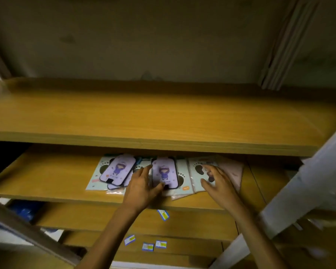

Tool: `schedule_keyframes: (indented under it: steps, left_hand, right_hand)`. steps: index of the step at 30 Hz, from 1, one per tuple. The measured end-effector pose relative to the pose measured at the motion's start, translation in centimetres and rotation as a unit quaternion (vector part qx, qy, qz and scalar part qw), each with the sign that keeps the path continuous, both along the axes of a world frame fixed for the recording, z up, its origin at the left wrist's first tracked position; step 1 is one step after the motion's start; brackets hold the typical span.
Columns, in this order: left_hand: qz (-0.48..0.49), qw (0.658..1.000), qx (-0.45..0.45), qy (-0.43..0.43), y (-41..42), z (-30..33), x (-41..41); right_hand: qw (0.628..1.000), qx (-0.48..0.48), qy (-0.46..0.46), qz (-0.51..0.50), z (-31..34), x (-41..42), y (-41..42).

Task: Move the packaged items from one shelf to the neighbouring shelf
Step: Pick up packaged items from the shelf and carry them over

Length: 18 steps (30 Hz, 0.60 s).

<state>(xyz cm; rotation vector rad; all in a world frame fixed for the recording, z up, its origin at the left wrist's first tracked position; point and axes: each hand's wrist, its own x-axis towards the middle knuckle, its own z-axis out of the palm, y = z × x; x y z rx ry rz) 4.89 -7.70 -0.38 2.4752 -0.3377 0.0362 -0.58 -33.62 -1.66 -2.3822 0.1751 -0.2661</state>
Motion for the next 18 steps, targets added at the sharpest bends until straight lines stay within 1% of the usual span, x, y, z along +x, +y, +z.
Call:
schedule_keyframes:
  steps: [5,7,10,11,14,18]
  left_hand:
    - [0.003,1.0,0.015,0.02,-1.4,-0.5,0.9]
    - [0.019,0.999,0.037,0.017,-1.6,-0.9,0.8]
    - [0.029,0.998,0.062,-0.005,-2.2,-1.4,0.7]
    - [0.032,0.998,0.05,-0.001,-2.4,-1.5,0.6]
    - [0.031,0.999,-0.034,0.017,-2.5,-1.9,0.5]
    - [0.039,0.988,-0.136,0.054,-2.5,-2.0,0.2]
  right_hand:
    - [0.995,-0.037,-0.002,-0.091,-1.0,0.0,-0.3]
    - [0.99,-0.061,0.004,-0.126,-1.5,-0.2,-0.5]
    - [0.979,-0.108,0.036,-0.167,-2.0,-0.7,-1.2]
    - [0.977,-0.117,0.047,-0.17,-2.2,-0.8,-1.4]
    - [0.974,-0.135,0.07,-0.165,-2.3,-0.9,-1.9]
    - [0.976,-0.115,0.084,-0.166,-2.2,-0.8,-2.2]
